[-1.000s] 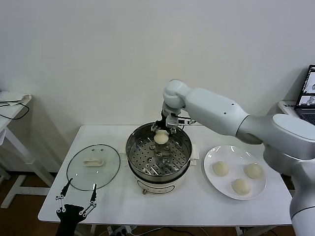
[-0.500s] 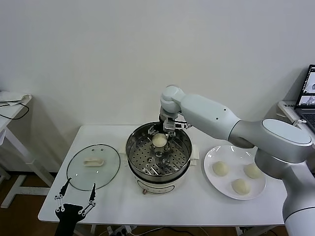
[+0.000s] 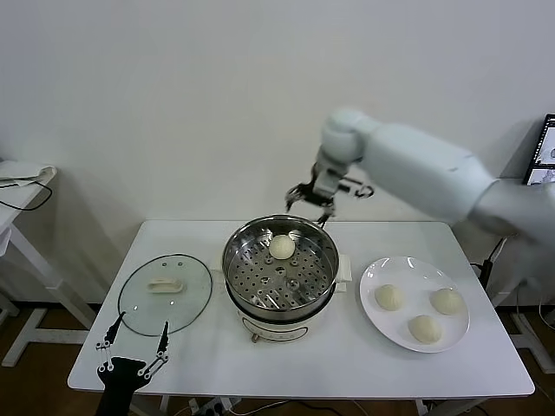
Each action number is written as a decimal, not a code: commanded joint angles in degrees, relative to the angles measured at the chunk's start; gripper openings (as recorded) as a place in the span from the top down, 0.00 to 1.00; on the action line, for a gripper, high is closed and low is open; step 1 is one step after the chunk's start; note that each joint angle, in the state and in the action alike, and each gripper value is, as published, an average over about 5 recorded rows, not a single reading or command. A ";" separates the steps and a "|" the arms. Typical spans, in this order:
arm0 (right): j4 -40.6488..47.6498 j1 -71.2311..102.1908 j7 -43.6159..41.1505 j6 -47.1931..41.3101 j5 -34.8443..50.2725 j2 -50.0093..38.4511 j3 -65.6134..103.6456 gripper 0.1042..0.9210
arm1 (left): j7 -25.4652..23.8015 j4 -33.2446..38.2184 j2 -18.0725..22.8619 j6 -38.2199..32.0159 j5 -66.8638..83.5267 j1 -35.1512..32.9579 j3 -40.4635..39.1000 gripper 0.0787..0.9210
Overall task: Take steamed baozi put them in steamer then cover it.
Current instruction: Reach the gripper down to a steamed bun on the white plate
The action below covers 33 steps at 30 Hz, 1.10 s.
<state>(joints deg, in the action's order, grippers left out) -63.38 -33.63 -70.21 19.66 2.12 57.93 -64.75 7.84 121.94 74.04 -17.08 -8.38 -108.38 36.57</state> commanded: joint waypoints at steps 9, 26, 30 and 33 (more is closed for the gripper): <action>-3.91 4.77 5.06 -29.22 20.17 -22.29 -16.40 0.12 | -0.02 0.03 0.05 0.12 -0.35 0.35 -0.19 0.12; -2.28 19.47 14.50 -30.51 15.54 -19.74 -7.73 0.12 | 0.18 0.09 0.16 0.38 -0.19 -0.49 -0.48 0.12; -1.27 22.26 16.45 -30.51 14.86 -18.61 -5.62 0.12 | 0.15 -0.01 0.09 0.43 -0.13 -0.60 -0.74 0.12; -0.76 23.71 17.01 -30.55 14.05 -17.95 -4.36 0.12 | 0.13 0.00 0.08 0.46 -0.16 -0.65 -0.84 0.12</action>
<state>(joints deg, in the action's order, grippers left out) -64.81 -15.90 -57.28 -9.34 16.82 40.00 -71.99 7.97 122.06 74.16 -16.71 -8.63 -108.96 35.82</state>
